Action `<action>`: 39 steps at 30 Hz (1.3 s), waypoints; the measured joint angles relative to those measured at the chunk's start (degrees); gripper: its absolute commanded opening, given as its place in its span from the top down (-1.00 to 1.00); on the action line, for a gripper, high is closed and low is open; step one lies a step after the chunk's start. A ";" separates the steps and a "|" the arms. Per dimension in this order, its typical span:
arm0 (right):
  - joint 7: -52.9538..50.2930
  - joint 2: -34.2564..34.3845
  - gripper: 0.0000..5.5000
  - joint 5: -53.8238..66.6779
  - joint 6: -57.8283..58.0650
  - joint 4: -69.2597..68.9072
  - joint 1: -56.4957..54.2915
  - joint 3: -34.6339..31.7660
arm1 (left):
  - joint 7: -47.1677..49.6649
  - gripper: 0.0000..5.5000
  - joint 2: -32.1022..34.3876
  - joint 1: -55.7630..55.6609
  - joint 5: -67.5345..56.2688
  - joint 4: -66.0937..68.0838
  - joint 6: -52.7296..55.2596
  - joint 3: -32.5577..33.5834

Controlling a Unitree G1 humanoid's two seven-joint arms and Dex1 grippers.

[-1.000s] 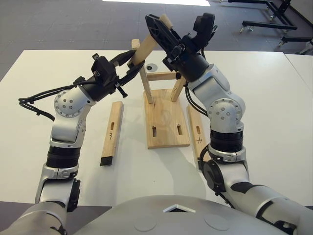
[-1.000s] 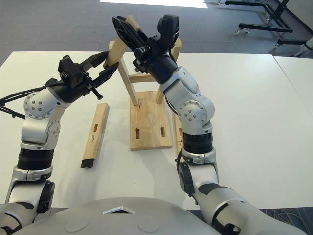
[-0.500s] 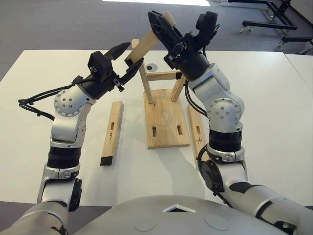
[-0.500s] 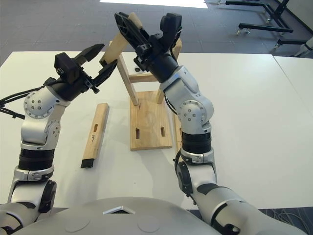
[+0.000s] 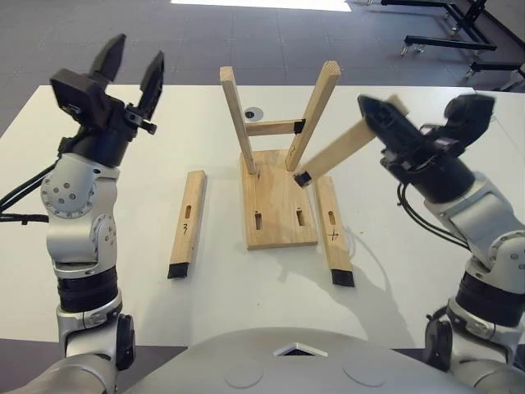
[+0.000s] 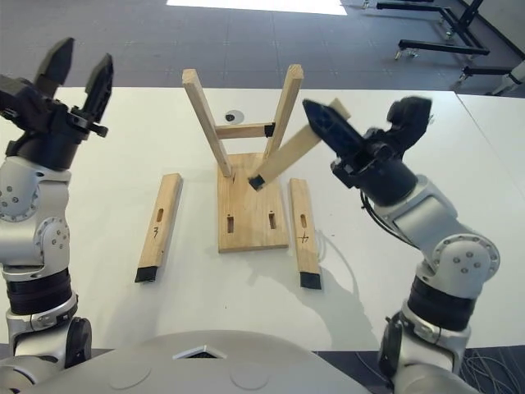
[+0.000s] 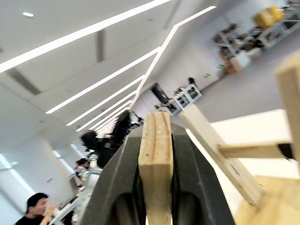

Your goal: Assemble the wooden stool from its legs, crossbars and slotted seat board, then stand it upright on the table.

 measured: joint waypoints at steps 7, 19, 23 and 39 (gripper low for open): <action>-11.85 -1.23 0.86 -31.07 -4.27 -14.72 8.19 11.96 | 5.89 0.06 0.06 4.19 0.86 -4.34 3.67 6.54; -17.72 9.92 0.86 -66.96 -22.24 -18.23 22.88 28.86 | 2.17 0.06 6.04 -7.54 -2.33 6.73 7.35 6.44; -17.37 14.21 0.86 -70.33 -25.83 -13.63 22.51 29.40 | 1.86 0.06 6.03 -8.26 -1.52 8.73 5.65 5.11; -12.76 17.23 0.86 -72.19 -24.64 -12.28 21.76 23.72 | 2.81 0.06 4.82 -6.50 0.21 7.93 2.98 4.66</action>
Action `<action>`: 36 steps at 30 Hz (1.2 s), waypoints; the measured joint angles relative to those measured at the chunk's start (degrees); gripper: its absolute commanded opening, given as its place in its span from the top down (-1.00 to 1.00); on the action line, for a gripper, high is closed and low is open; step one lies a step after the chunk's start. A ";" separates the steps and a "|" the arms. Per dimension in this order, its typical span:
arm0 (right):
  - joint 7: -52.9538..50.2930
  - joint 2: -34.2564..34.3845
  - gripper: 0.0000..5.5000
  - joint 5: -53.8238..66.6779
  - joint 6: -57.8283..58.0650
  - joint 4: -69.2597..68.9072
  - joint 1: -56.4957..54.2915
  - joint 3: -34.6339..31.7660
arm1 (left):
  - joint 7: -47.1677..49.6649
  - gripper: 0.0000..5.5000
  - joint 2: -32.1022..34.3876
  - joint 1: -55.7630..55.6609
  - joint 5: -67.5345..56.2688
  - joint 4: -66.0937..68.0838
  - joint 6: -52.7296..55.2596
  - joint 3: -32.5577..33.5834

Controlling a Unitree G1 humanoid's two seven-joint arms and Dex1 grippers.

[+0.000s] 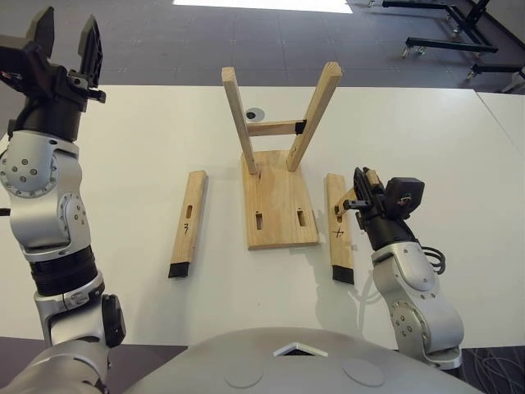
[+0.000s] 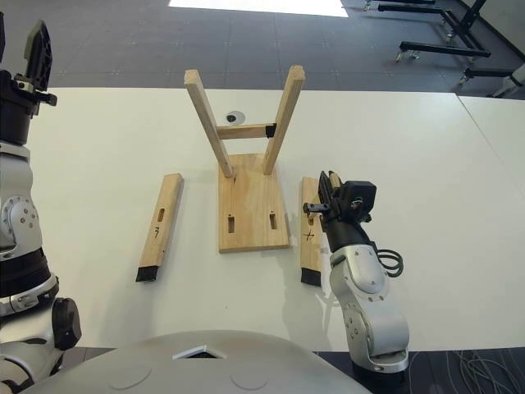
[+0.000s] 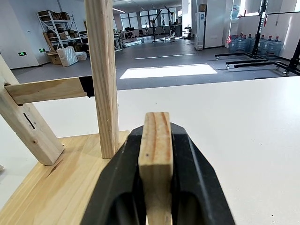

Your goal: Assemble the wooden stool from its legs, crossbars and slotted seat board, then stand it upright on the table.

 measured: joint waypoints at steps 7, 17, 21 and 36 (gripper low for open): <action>-0.78 2.00 0.86 -0.44 1.97 -3.02 2.28 -0.09 | -0.03 0.06 0.01 0.10 -0.05 -0.02 0.00 0.16; 0.19 3.60 0.86 -2.02 1.51 -4.27 3.42 -0.11 | -0.19 0.06 0.01 0.06 -0.05 0.28 -0.08 0.14; 1.38 3.42 0.86 -2.47 0.97 -4.97 3.58 -0.28 | -0.17 0.06 0.01 -0.07 0.05 0.49 -0.43 0.09; 2.61 5.13 0.86 -4.69 -1.64 -4.53 7.29 -0.57 | -0.92 0.06 0.04 -0.07 -1.22 0.47 0.49 0.05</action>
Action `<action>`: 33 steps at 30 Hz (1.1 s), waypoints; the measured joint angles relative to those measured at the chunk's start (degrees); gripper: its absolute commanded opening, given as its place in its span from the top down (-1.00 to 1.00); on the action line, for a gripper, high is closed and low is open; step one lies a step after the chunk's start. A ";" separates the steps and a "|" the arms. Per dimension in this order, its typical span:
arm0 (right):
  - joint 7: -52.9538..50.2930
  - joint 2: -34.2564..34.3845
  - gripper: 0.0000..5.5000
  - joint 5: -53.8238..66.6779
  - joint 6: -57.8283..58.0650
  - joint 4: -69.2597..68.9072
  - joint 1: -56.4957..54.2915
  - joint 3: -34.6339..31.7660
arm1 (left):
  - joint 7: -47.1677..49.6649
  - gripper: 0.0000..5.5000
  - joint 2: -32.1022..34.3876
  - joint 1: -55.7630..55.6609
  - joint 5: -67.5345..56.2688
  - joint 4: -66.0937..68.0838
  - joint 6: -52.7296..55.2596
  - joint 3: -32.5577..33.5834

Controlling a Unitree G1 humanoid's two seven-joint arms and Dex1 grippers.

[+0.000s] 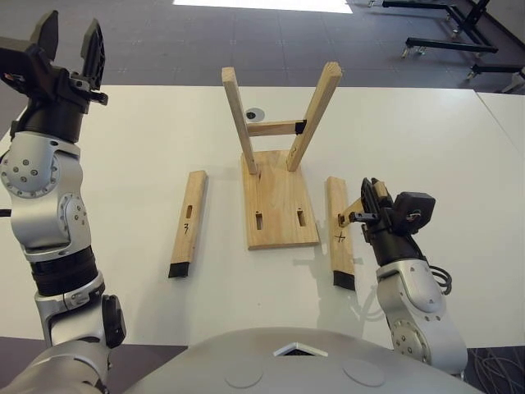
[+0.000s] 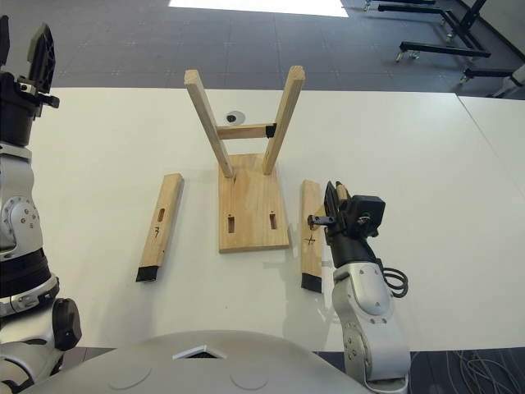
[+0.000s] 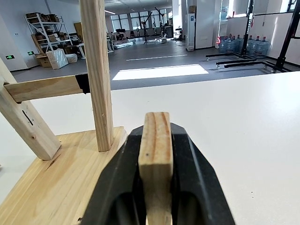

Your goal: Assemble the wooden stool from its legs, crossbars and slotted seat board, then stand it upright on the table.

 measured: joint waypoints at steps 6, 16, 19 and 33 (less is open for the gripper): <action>-0.37 0.97 0.86 0.03 0.93 -0.57 -0.10 0.06 | -0.09 0.06 0.02 0.00 -0.18 0.00 0.12 -0.18; -0.03 1.72 0.86 0.45 2.57 -1.86 -1.84 0.12 | -0.08 0.06 0.01 0.08 -0.10 -0.27 0.11 -1.10; -0.13 2.58 0.86 0.61 2.63 -1.86 -2.13 0.15 | -0.09 0.06 0.01 0.08 -0.10 -0.23 0.10 -1.31; -3.04 6.29 0.86 -2.42 -2.45 -0.83 3.26 3.82 | -3.78 0.06 1.71 -2.42 -0.27 2.73 0.62 -2.02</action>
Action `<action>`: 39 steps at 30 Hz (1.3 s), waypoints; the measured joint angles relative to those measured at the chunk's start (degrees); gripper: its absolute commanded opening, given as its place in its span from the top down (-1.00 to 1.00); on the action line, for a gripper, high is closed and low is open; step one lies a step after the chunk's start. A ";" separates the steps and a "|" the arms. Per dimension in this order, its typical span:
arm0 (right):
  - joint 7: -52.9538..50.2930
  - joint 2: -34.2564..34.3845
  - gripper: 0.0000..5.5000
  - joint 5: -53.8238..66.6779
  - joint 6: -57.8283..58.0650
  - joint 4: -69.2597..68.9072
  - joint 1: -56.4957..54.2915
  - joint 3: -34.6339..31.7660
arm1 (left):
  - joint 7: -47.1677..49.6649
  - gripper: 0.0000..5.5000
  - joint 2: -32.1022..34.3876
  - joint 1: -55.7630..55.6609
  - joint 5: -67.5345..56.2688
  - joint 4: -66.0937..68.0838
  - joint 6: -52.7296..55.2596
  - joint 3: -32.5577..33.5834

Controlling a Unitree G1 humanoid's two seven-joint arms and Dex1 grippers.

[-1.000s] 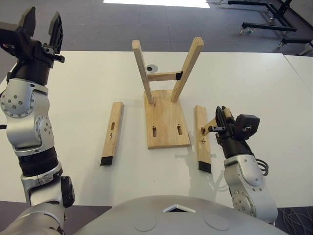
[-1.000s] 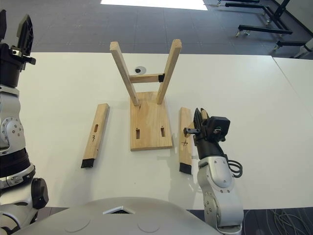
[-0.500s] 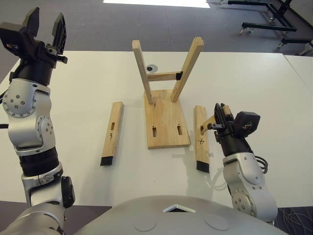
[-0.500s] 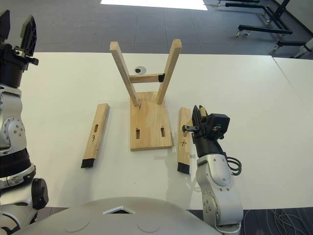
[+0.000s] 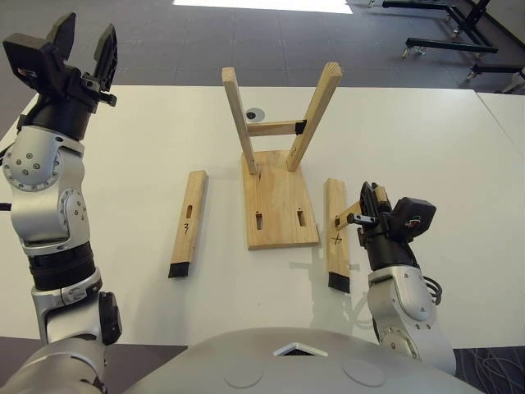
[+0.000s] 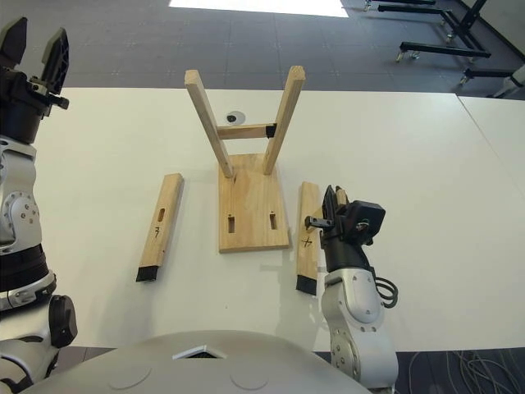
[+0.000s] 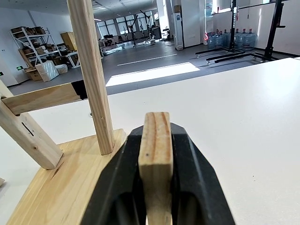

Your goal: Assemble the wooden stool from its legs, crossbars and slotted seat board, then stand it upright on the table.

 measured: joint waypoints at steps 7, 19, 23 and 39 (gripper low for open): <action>-0.29 1.37 0.86 1.15 -1.56 2.12 0.13 -1.60 | -0.36 0.06 -0.02 -0.58 0.17 0.08 0.01 -1.02; 1.62 -0.61 0.86 2.38 -1.35 6.84 -4.75 -5.22 | 1.68 0.06 -1.74 0.71 1.45 -1.39 -0.04 -1.83; 4.18 -4.88 0.86 -2.19 -3.01 8.11 -4.64 -2.41 | 2.13 0.06 -1.74 0.79 1.66 -1.42 -0.17 -1.70; 12.55 -12.92 0.86 -1.49 -6.93 25.80 -19.94 -10.45 | 5.99 0.06 -5.18 4.80 3.43 -3.69 -2.41 -1.63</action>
